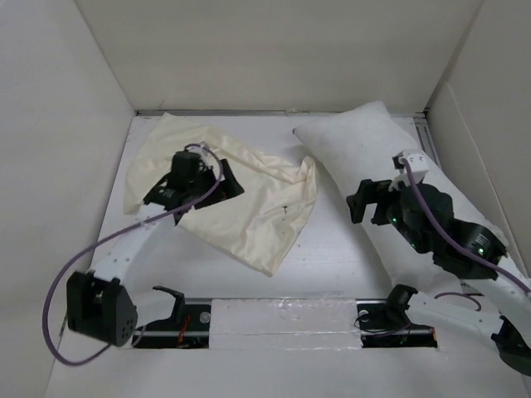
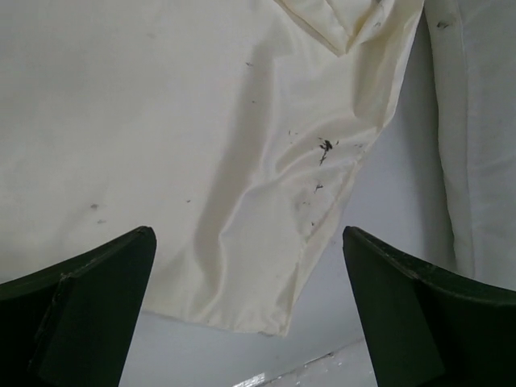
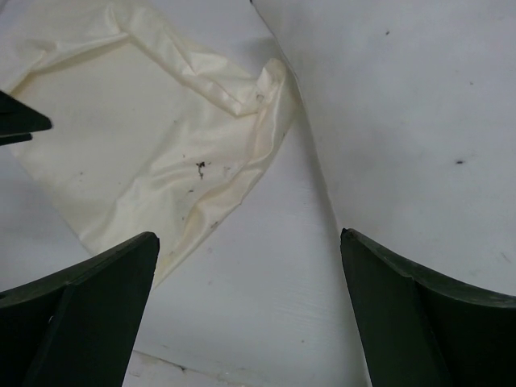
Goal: Put the pillow into the pillowcase
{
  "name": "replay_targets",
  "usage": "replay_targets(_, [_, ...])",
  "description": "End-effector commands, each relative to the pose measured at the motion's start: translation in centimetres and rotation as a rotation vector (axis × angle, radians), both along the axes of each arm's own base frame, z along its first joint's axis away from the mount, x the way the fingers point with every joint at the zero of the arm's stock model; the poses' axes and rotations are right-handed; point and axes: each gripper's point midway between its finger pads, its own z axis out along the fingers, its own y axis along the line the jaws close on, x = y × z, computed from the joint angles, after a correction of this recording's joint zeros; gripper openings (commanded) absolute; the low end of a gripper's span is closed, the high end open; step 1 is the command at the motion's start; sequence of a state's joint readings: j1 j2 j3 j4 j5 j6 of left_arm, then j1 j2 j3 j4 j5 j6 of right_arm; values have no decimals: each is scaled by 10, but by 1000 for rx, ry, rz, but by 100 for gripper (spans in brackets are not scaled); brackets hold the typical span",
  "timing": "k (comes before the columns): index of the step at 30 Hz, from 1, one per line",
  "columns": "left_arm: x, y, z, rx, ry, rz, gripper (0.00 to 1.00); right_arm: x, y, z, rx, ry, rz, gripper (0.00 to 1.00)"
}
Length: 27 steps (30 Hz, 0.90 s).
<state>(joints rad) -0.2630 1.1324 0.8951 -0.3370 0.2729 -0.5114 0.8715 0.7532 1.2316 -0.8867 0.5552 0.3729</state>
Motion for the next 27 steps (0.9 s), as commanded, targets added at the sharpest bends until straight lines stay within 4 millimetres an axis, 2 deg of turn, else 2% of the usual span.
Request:
replay_targets(1, [29,-63,31,30,-93,-36,100,24,26,19,99,-53,-13,100])
replay_targets(2, [34,-72,33,54,-105,-22,100,26,31,18,98,-48,-5,100])
replay_targets(3, [37,-87,42,49,-123,-25,100,26,29,23,117,-54,-17,100])
replay_targets(4, [27,-109,29,95,-106,-68,100,28,30,21,110,-48,-17,100])
replay_targets(6, [25,-119,15,182,-105,-46,100,27,21,21,102,-48,-41,100])
replay_targets(7, [18,-143,1,232,-88,-92,100,26,20,18,94,-41,-41,100])
replay_targets(8, [13,-148,-12,297,-68,-101,100,20,14,23,101,-56,-38,100])
replay_targets(9, [17,-145,-19,382,-86,-61,100,19,6,21,91,-54,-59,100])
replay_targets(10, [20,-157,-16,404,-94,-68,100,18,2,22,93,-56,-68,100])
replay_targets(11, [16,-166,-45,477,-48,-113,100,15,-2,23,87,-60,-65,100])
replay_targets(14, [19,-180,-75,538,6,-153,98,5,-17,32,113,-88,-83,100])
replay_targets(16, [20,-184,-82,568,8,-163,96,-2,-25,39,128,-111,-80,100])
replay_targets(17, [22,-187,-82,572,10,-163,96,-3,-26,37,119,-103,-80,100])
replay_targets(18, [24,-187,-94,596,23,-162,93,-6,-29,40,131,-114,-80,100])
replay_targets(22, [25,-184,-114,665,61,-173,77,-11,-30,37,128,-114,-58,100])
replay_targets(25, [23,-188,-119,652,75,-189,71,-12,-29,32,123,-106,-50,100])
replay_targets(27, [24,-187,-124,665,77,-185,62,-12,-29,32,123,-106,-50,100])
